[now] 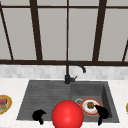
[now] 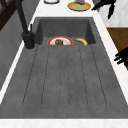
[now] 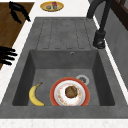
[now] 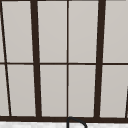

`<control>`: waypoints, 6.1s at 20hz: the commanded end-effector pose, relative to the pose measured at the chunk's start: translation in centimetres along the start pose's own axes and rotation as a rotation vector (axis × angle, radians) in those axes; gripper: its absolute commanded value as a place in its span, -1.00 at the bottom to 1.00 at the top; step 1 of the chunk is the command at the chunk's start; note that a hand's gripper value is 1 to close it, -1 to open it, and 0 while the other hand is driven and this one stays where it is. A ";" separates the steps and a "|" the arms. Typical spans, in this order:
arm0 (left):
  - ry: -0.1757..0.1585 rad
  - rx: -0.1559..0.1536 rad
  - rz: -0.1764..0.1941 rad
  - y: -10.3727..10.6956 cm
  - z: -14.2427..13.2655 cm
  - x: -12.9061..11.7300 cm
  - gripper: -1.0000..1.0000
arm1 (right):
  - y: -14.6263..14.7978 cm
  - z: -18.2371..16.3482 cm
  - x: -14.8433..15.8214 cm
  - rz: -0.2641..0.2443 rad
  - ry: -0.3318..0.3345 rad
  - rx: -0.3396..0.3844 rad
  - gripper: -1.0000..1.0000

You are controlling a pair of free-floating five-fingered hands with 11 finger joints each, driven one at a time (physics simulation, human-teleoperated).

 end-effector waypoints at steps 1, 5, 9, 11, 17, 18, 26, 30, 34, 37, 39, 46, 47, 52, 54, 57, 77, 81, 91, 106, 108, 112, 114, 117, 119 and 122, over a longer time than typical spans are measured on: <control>0.001 0.007 0.010 0.3 0.2 -0.7 -1.00 | 0.0 0.0 0.0 0.000 0.000 0.000 0.00; 0.014 -0.001 0.009 1.3 1.2 -1.2 -1.00 | 0.0 0.0 0.0 -0.005 0.002 -0.009 0.00; 0.019 -0.024 0.039 3.4 2.5 -1.2 -1.00 | 0.0 0.0 0.0 -0.009 0.003 -0.013 0.00; 0.016 -0.034 0.051 4.6 3.2 -1.1 -1.00 | 0.0 0.0 0.0 -0.010 0.004 -0.014 0.00; -0.002 -0.029 0.065 8.4 6.7 -1.6 -1.00 | 0.0 0.0 0.0 -0.013 0.005 -0.017 0.00; -0.005 -0.026 0.062 8.9 7.4 -1.7 -1.00 | 0.0 0.0 0.0 -0.013 0.005 -0.017 0.00; -0.005 -0.028 0.071 12.0 13.2 -3.1 -1.00 | 0.0 0.0 0.0 -0.014 0.005 -0.018 0.00; -0.003 -0.029 0.081 13.2 16.2 -3.9 -1.00 | 0.0 0.0 0.0 -0.015 0.006 -0.018 0.00; -0.001 -0.030 0.091 14.5 19.2 -4.9 -1.00 | 0.0 0.0 0.0 -0.015 0.006 -0.019 0.00; 0.001 -0.030 0.099 15.5 21.5 -5.7 -1.00 | 0.0 0.0 0.0 -0.015 0.006 -0.019 0.00; 0.005 -0.035 0.105 16.2 23.0 -6.4 -1.00 | 0.0 0.0 0.0 -0.015 0.006 -0.019 0.00; 0.025 -0.062 0.136 18.5 27.6 -8.6 -1.00 | 0.0 0.0 0.0 -0.015 0.006 -0.019 0.00; 0.038 -0.061 0.141 18.7 28.1 -8.7 -1.00 | 0.0 0.0 0.0 -0.015 0.006 -0.019 0.00; 0.063 -0.058 0.147 19.9 30.8 -9.8 -1.00 | 0.0 0.0 0.0 -0.015 0.006 -0.019 0.00; 0.092 -0.045 0.134 19.7 31.6 -9.7 -1.00 | 0.0 0.0 0.0 -0.015 0.006 -0.019 0.00; 0.145 -0.050 0.108 19.6 32.0 -9.7 -1.00 | 0.0 0.0 0.0 -0.015 0.006 -0.019 0.00; 0.241 -0.105 0.117 19.7 38.1 -18.1 -1.00 | 0.0 0.0 0.0 -0.015 0.006 -0.019 0.00; 0.252 -0.123 0.128 19.6 40.7 -21.6 -1.00 | 0.0 0.0 0.0 -0.015 0.006 -0.019 0.00; 0.239 -0.095 0.146 16.7 44.5 -27.7 -1.00 | 0.0 0.0 0.0 -0.015 0.006 -0.019 0.00; 0.193 -0.024 0.166 18.6 46.1 -19.9 -1.00 | 0.0 0.0 0.0 -0.015 0.006 -0.019 0.00; 0.179 -0.014 0.133 18.2 45.9 -19.0 -1.00 | 0.0 0.0 0.0 -0.015 0.006 -0.019 0.00; 0.161 -0.017 0.114 17.6 44.7 -19.0 -1.00 | 0.0 0.0 0.0 -0.015 0.006 -0.019 0.00; 0.199 -0.044 0.114 18.0 43.7 -18.6 -1.00 | 0.0 0.0 0.0 -0.015 0.006 -0.019 0.00; 0.212 -0.054 0.108 18.4 42.4 -17.6 -1.00 | 0.0 0.0 0.0 -0.015 0.006 -0.019 0.00; 0.224 -0.054 0.131 17.7 42.0 -17.6 -1.00 | 0.0 0.0 0.0 -0.015 0.006 -0.019 0.00; 0.220 -0.033 0.144 16.5 41.8 -18.7 -1.00 | 0.0 0.0 0.0 -0.015 0.006 -0.019 0.00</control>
